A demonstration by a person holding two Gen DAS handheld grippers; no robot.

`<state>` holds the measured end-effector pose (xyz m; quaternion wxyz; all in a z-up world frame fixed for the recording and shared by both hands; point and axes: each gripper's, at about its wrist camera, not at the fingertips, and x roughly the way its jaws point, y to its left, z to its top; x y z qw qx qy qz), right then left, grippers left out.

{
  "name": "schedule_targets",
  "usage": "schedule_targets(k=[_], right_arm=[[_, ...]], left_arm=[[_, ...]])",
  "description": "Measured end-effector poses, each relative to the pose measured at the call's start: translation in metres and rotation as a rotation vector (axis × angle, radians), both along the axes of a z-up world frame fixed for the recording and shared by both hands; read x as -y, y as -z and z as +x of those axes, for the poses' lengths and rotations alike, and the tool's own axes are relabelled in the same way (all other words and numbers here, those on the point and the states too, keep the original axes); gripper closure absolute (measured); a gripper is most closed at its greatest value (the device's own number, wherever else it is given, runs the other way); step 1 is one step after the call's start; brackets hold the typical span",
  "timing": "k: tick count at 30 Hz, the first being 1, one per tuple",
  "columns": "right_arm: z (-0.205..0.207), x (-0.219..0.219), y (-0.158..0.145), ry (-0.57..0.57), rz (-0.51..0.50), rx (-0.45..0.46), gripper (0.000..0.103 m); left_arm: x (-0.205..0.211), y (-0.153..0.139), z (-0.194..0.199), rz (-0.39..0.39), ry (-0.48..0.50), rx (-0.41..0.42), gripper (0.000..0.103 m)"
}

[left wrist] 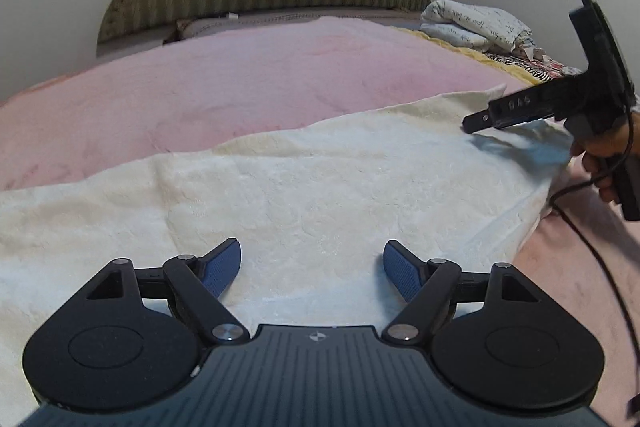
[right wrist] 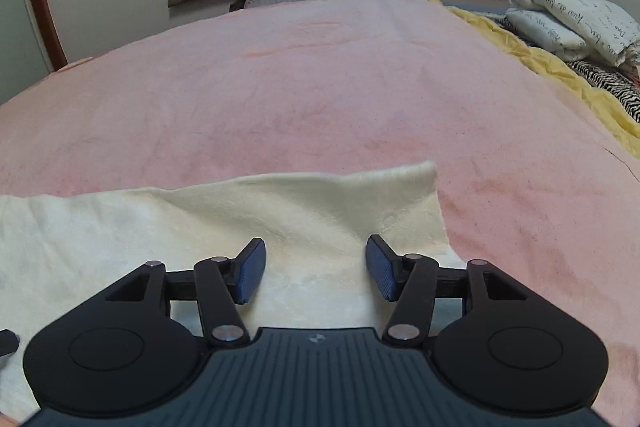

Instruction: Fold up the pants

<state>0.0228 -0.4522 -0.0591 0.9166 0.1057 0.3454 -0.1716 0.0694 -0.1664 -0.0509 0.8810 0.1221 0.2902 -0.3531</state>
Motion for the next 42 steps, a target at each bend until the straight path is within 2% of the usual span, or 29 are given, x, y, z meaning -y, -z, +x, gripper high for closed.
schedule_targets(k=[2, 3, 6, 8, 10, 11, 13, 16, 17, 21, 23, 28, 34, 36, 37, 38, 39, 40, 42], right_arm=[[-0.009, -0.002, -0.008, 0.061, 0.008, 0.026, 0.047], [-0.018, -0.006, -0.015, 0.081, -0.007, 0.056, 0.047], [-0.045, -0.019, -0.025, 0.035, 0.039, 0.121, 0.047], [-0.057, -0.026, -0.022, -0.029, 0.11, 0.115, 0.046], [-0.066, -0.033, -0.012, -0.044, 0.121, 0.064, 0.046], [-0.072, -0.035, -0.008, -0.017, 0.089, 0.045, 0.046], [-0.092, -0.032, -0.01, 0.057, 0.089, 0.092, 0.046], [-0.133, -0.012, -0.017, 0.183, 0.272, 0.236, 0.037], [-0.144, -0.005, -0.016, 0.211, 0.335, 0.263, 0.037], [-0.166, 0.018, 0.009, 0.228, 0.649, 0.301, 0.036], [-0.164, 0.021, 0.024, 0.207, 0.751, 0.325, 0.036], [-0.139, 0.021, 0.028, 0.182, 0.717, 0.369, 0.036], [-0.106, 0.029, 0.032, 0.289, 0.551, 0.471, 0.038], [-0.093, 0.031, 0.032, 0.309, 0.506, 0.474, 0.04], [-0.087, 0.031, 0.032, 0.32, 0.484, 0.467, 0.048], [-0.081, 0.032, 0.032, 0.332, 0.466, 0.455, 0.067], [-0.078, 0.035, 0.033, 0.348, 0.456, 0.437, 0.076], [-0.077, 0.039, 0.035, 0.362, 0.46, 0.43, 0.084], [-0.081, 0.047, 0.04, 0.361, 0.505, 0.452, 0.087]], left_arm=[[-0.001, 0.002, -0.001, 0.005, -0.014, 0.013, 0.008], [-0.002, 0.003, 0.0, 0.002, -0.022, 0.005, 0.007], [-0.005, 0.004, 0.005, -0.018, -0.028, -0.024, 0.003], [-0.005, 0.004, 0.004, -0.013, -0.028, -0.02, 0.001], [-0.005, 0.004, 0.003, -0.01, -0.03, -0.018, 0.0], [-0.005, 0.004, 0.003, -0.01, -0.032, -0.019, 0.0], [-0.005, 0.004, 0.004, -0.014, -0.033, -0.024, 0.0], [-0.005, 0.004, 0.005, -0.013, -0.033, -0.027, 0.0], [-0.005, 0.004, 0.005, -0.012, -0.033, -0.026, 0.0], [-0.005, 0.004, 0.005, -0.012, -0.033, -0.026, 0.0], [-0.006, 0.004, 0.005, -0.011, -0.033, -0.025, 0.0], [-0.006, 0.005, 0.005, -0.01, -0.033, -0.025, 0.0], [-0.006, 0.004, 0.005, -0.011, -0.033, -0.026, 0.0], [-0.006, 0.005, 0.005, -0.011, -0.033, -0.025, 0.0], [-0.006, 0.005, 0.005, -0.011, -0.033, -0.026, 0.0], [-0.006, 0.004, 0.005, -0.011, -0.033, -0.026, 0.0], [-0.006, 0.004, 0.005, -0.011, -0.033, -0.025, 0.0], [-0.006, 0.004, 0.005, -0.013, -0.033, -0.026, 0.0], [-0.008, 0.004, 0.006, -0.028, -0.034, -0.033, 0.0]])
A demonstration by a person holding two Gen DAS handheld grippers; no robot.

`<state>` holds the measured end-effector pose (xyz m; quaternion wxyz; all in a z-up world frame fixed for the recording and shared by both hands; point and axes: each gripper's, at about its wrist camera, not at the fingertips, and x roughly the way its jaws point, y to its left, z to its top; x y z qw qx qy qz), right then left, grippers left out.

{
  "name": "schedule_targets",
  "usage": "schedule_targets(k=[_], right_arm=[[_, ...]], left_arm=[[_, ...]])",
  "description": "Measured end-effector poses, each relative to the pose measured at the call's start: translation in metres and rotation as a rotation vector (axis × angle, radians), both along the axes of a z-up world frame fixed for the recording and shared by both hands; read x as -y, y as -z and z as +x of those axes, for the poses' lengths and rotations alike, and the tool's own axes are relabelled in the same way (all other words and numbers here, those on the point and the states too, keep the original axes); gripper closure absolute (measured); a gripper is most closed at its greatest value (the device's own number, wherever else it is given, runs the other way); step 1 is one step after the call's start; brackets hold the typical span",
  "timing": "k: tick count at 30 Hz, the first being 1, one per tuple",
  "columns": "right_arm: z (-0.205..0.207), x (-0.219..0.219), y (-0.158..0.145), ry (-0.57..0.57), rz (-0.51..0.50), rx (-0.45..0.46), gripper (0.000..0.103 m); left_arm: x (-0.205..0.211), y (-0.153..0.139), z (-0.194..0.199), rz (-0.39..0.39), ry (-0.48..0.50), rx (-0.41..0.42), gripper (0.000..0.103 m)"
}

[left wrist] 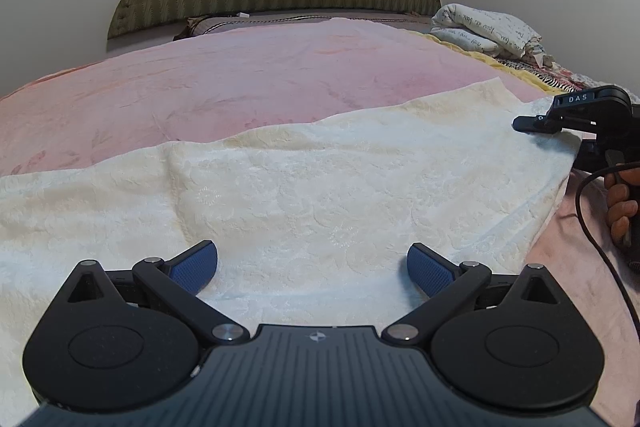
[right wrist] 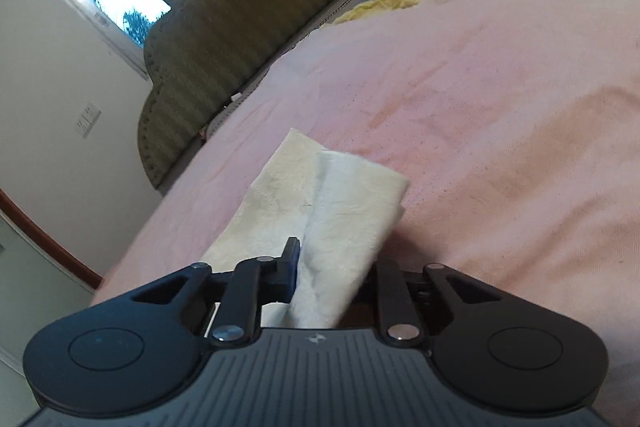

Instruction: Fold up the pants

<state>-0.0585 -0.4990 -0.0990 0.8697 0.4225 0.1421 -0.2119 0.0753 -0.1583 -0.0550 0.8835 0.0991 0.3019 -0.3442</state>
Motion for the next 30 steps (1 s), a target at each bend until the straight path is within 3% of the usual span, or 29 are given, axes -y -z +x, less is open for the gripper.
schedule_targets(k=[4, 7, 9, 13, 17, 20, 23, 26, 30], right_arm=[[0.0, -0.008, -0.011, -0.006, -0.066, -0.006, 0.09], [0.001, -0.024, -0.033, -0.036, -0.199, -0.022, 0.091], [0.008, -0.046, -0.053, -0.082, -0.353, -0.05, 0.091], [0.027, -0.107, -0.078, -0.205, -0.682, -0.114, 0.091], [0.041, -0.16, -0.076, -0.318, -0.876, -0.144, 0.091], [0.049, -0.188, -0.068, -0.385, -0.946, -0.161, 0.092], [0.051, -0.21, -0.06, -0.44, -1.002, -0.185, 0.092], [0.054, -0.225, -0.054, -0.506, -1.037, -0.201, 0.091], [0.053, -0.25, -0.045, -0.547, -1.164, -0.234, 0.091]], left_arm=[[-0.007, -0.004, 0.003, -0.049, -0.016, -0.02, 0.004], [-0.017, -0.012, 0.011, -0.156, -0.043, -0.104, 0.005], [-0.027, -0.018, 0.022, -0.292, -0.051, -0.216, 0.005], [-0.041, -0.022, 0.055, -0.607, -0.033, -0.542, 0.004], [-0.038, -0.021, 0.075, -0.795, 0.016, -0.754, 0.0], [-0.027, -0.022, 0.079, -0.84, 0.072, -0.817, 0.0], [-0.017, -0.017, 0.077, -0.83, 0.081, -0.833, 0.0], [-0.012, -0.012, 0.073, -0.815, 0.083, -0.832, 0.0], [-0.009, -0.011, 0.077, -0.755, 0.019, -0.781, 0.002]])
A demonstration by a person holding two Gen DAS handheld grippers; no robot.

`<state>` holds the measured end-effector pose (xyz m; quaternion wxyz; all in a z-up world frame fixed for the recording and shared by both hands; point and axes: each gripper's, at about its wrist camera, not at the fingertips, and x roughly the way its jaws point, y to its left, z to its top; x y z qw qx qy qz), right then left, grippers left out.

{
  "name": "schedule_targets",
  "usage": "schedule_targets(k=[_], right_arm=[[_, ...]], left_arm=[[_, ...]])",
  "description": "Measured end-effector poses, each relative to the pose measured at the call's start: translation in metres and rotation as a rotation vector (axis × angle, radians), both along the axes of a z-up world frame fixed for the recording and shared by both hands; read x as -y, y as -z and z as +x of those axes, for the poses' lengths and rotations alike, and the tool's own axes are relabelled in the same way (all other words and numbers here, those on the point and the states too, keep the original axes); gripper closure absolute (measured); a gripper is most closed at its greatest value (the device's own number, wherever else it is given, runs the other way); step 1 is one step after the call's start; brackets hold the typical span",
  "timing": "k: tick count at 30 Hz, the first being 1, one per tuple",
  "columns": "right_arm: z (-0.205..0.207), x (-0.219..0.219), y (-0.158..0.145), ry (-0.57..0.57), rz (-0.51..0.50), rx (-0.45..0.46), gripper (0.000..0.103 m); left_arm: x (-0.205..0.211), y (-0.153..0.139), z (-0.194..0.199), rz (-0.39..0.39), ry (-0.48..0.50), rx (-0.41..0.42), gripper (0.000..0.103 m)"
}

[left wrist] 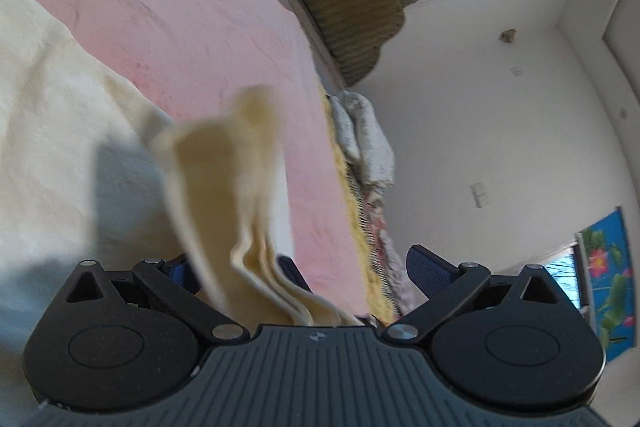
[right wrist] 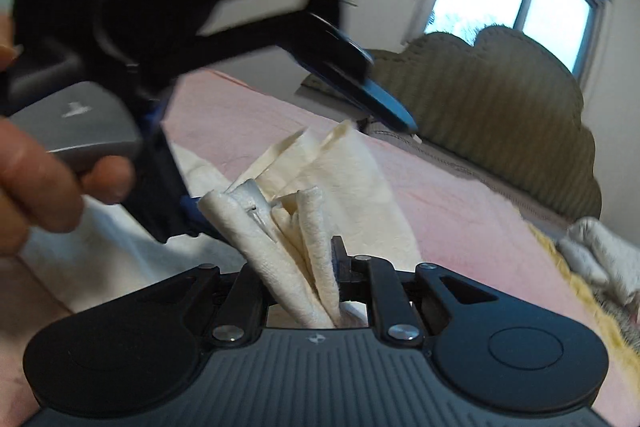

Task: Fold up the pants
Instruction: 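Fold the held corner over with the left gripper while the right gripper pinches beside it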

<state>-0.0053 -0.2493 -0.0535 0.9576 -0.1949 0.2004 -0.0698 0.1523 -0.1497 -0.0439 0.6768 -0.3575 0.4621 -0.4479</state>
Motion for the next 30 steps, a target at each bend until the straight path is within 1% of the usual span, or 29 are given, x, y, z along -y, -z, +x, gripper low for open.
schedule_targets(k=[1, 3, 4, 5, 6, 8, 11, 13, 16, 18, 20, 22, 24, 30], right_arm=[[0.0, -0.004, 0.0, -0.012, -0.016, -0.002, 0.091], [-0.001, -0.012, 0.001, -0.04, -0.04, -0.007, 0.091], [-0.001, -0.015, 0.002, -0.049, -0.046, -0.01, 0.091], [-0.001, -0.018, 0.003, -0.055, -0.051, -0.014, 0.091], [-0.001, -0.021, 0.004, -0.06, -0.058, -0.019, 0.091], [0.001, -0.026, 0.007, -0.067, -0.069, -0.031, 0.091], [0.008, -0.032, 0.008, -0.075, -0.047, -0.051, 0.091], [0.015, -0.037, 0.006, -0.085, -0.027, -0.061, 0.091], [0.029, -0.046, 0.001, -0.112, -0.019, -0.061, 0.091], [0.04, -0.054, -0.003, -0.142, -0.013, -0.05, 0.091], [0.049, -0.064, -0.005, -0.177, -0.001, -0.045, 0.091], [0.059, -0.073, -0.004, -0.209, 0.007, -0.048, 0.091], [0.068, -0.084, -0.002, -0.241, 0.013, -0.057, 0.091], [0.084, -0.109, 0.009, -0.316, 0.004, -0.103, 0.091]], left_arm=[[-0.001, 0.0, 0.001, 0.02, -0.016, 0.006, 0.004], [-0.005, 0.001, 0.005, 0.056, -0.053, 0.016, 0.014], [-0.007, 0.0, 0.006, 0.075, -0.068, 0.032, 0.027], [-0.008, -0.001, 0.006, 0.114, -0.082, 0.06, 0.042], [-0.009, -0.003, 0.005, 0.159, -0.092, 0.095, 0.049], [-0.01, -0.005, 0.003, 0.233, -0.105, 0.15, 0.078], [-0.019, -0.008, 0.002, 0.295, -0.113, 0.226, 0.092], [-0.028, -0.014, 0.005, 0.319, -0.125, 0.277, 0.093], [-0.046, -0.029, 0.01, 0.365, -0.155, 0.378, 0.093], [-0.056, -0.039, 0.009, 0.423, -0.174, 0.468, 0.093], [-0.063, -0.043, 0.006, 0.486, -0.194, 0.539, 0.093], [-0.07, -0.043, 0.006, 0.539, -0.216, 0.566, 0.092], [-0.079, -0.038, 0.005, 0.576, -0.237, 0.563, 0.093], [-0.102, -0.03, 0.003, 0.626, -0.272, 0.565, 0.092]])
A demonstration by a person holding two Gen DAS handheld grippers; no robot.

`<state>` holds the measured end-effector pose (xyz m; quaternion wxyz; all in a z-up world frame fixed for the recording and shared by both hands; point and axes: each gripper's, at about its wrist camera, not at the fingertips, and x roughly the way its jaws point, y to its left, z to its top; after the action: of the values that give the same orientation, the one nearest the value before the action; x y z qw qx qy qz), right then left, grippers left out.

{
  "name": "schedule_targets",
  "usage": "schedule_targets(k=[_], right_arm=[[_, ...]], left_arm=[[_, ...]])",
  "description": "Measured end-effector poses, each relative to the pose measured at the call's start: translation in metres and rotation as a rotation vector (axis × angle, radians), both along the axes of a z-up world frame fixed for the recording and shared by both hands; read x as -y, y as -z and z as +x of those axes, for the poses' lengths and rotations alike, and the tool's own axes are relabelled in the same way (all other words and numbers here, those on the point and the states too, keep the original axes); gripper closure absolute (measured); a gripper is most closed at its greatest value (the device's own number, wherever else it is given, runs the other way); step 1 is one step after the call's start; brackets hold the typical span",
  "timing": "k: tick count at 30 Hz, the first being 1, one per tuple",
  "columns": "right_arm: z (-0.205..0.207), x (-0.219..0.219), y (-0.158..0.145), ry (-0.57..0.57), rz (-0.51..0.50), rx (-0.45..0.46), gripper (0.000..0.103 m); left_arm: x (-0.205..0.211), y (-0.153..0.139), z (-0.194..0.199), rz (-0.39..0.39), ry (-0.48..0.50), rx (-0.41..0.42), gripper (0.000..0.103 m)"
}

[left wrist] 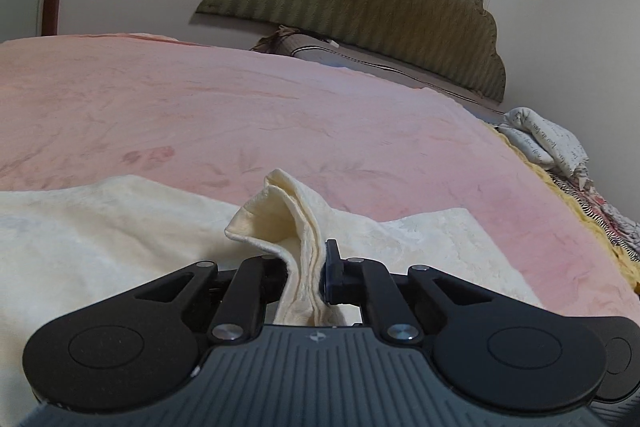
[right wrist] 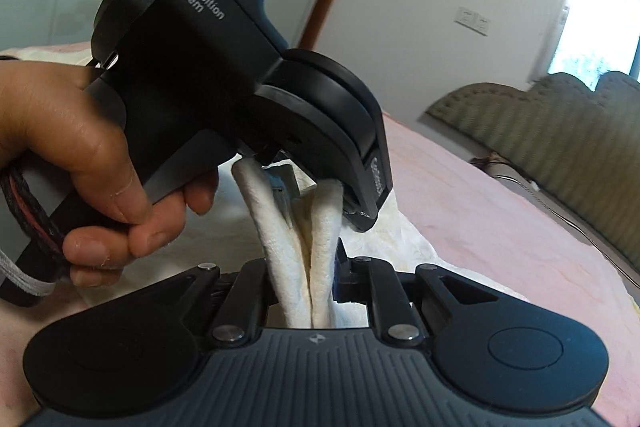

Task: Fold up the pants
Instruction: 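Fold the held corner over with the left gripper while the right gripper pinches beside it, then open the left gripper and release the folded pants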

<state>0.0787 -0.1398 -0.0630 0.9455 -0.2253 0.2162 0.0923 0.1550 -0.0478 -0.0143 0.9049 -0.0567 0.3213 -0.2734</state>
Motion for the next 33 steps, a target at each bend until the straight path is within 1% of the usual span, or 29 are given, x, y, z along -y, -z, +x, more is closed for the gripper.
schedule_targets(k=[3, 5, 8, 10, 12, 15, 17, 18, 20, 21, 22, 23, 24, 25, 26, 28, 30, 32, 33], right_arm=[[0.002, 0.005, 0.006, -0.017, 0.002, -0.024, 0.091], [0.009, 0.003, 0.01, -0.024, 0.0, -0.06, 0.089], [0.027, 0.006, 0.008, -0.014, -0.014, -0.09, 0.088], [0.022, 0.006, 0.005, -0.022, -0.027, -0.111, 0.086], [0.01, 0.009, -0.002, -0.047, -0.009, -0.146, 0.086], [-0.009, 0.04, -0.022, -0.109, 0.097, -0.227, 0.086], [-0.019, 0.069, -0.037, -0.108, 0.184, -0.245, 0.086], [-0.022, 0.082, -0.044, -0.086, 0.218, -0.238, 0.086], [-0.017, 0.118, -0.055, 0.005, 0.296, -0.208, 0.086], [-0.014, 0.132, -0.054, 0.053, 0.325, -0.213, 0.086], [-0.009, 0.144, -0.051, 0.104, 0.33, -0.241, 0.086], [-0.005, 0.15, -0.042, 0.153, 0.306, -0.283, 0.086], [-0.003, 0.154, -0.034, 0.172, 0.276, -0.316, 0.086], [-0.001, 0.156, -0.028, 0.177, 0.258, -0.341, 0.086], [-0.004, 0.158, -0.025, 0.177, 0.261, -0.34, 0.085], [-0.006, 0.16, -0.032, 0.164, 0.299, -0.31, 0.085], [-0.007, 0.159, -0.042, 0.17, 0.328, -0.244, 0.085], [0.012, 0.164, -0.048, 0.186, 0.321, -0.197, 0.085], [0.019, 0.16, -0.045, 0.197, 0.321, -0.195, 0.085]], left_arm=[[-0.005, 0.008, 0.002, 0.02, -0.009, -0.02, 0.091], [-0.007, 0.014, 0.005, 0.03, -0.019, -0.042, 0.088], [-0.008, 0.016, 0.005, 0.031, -0.02, -0.033, 0.087], [-0.008, 0.015, 0.004, 0.04, -0.015, -0.021, 0.086], [-0.006, 0.014, 0.001, 0.052, -0.008, -0.009, 0.086], [-0.004, 0.016, -0.001, 0.078, -0.002, 0.011, 0.085], [-0.002, 0.018, -0.003, 0.096, -0.003, 0.021, 0.082], [-0.001, 0.018, -0.003, 0.105, -0.005, 0.024, 0.08], [0.0, 0.018, -0.003, 0.116, -0.009, 0.03, 0.079], [0.0, 0.018, -0.004, 0.119, -0.01, 0.032, 0.079], [-0.001, 0.018, -0.004, 0.121, -0.01, 0.031, 0.076], [-0.002, 0.017, -0.004, 0.122, -0.01, 0.03, 0.071], [-0.003, 0.016, -0.004, 0.129, -0.013, 0.029, 0.068], [-0.004, 0.016, -0.004, 0.145, -0.025, 0.031, 0.058], [-0.005, 0.014, -0.004, 0.169, -0.04, 0.033, 0.044], [-0.007, 0.008, -0.004, 0.232, -0.105, 0.039, 0.027], [-0.011, -0.003, -0.006, 0.26, -0.173, 0.092, 0.026], [-0.014, -0.016, -0.006, 0.249, -0.203, 0.127, 0.026], [-0.015, -0.02, -0.004, 0.237, -0.203, 0.13, 0.026]])
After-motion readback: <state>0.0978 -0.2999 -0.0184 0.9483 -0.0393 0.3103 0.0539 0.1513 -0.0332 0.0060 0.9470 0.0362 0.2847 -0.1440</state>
